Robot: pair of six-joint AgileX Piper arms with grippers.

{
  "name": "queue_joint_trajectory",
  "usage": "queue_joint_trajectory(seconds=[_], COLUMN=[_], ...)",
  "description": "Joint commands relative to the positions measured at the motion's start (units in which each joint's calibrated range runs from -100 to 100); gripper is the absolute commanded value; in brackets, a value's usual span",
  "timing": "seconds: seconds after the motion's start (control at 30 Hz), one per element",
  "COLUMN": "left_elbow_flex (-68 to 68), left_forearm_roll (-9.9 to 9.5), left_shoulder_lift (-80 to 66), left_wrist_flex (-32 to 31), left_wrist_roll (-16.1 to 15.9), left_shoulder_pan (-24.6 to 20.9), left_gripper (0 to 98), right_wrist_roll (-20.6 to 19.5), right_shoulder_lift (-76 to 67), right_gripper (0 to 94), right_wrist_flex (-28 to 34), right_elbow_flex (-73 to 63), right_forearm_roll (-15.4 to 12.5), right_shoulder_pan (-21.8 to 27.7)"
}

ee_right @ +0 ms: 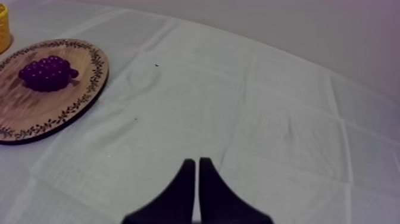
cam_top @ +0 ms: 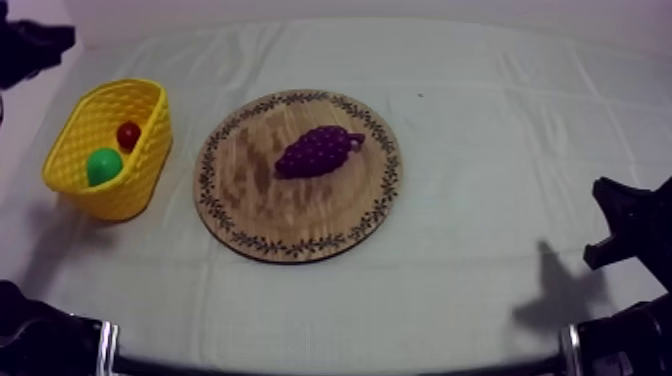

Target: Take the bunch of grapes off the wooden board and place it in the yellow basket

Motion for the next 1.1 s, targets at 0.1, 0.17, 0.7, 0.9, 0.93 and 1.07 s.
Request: queue_joint_trajectory(seconds=[0.1,0.17,0.7,0.9,0.93,1.07], left_elbow_flex=[-7.7,-9.1,-19.4,-22.5,-22.8,-23.6], left_forearm_roll=[0.03,-0.05,-0.65,0.78,1.17,2.70], left_shoulder_lift=[9.6,11.8,31.7,37.8,38.7,42.4], left_wrist_flex=[0.4,0.7,5.4,6.8,7.5,9.8], left_wrist_roll=[-1.4,-1.4,-2.7,-3.0,-3.5,-5.8], left_shoulder_pan=[4.8,6.3,14.7,15.5,15.6,15.8], left_gripper=[0.0,0.0,21.0,67.0,74.0,90.7], right_wrist_roll=[0.0,0.0,0.0,0.0,0.0,0.0], right_shoulder_lift=[0.0,0.0,0.0,0.0,0.0,0.0], right_gripper=[0.4,0.4,0.4,0.4,0.4,0.4], right_wrist_flex=[0.0,0.0,0.0,0.0,0.0,0.0], right_elbow_flex=[0.0,0.0,0.0,0.0,0.0,0.0], right_forearm_roll=[0.0,0.0,0.0,0.0,0.0,0.0], right_shoulder_pan=[0.0,0.0,0.0,0.0,0.0,0.0])
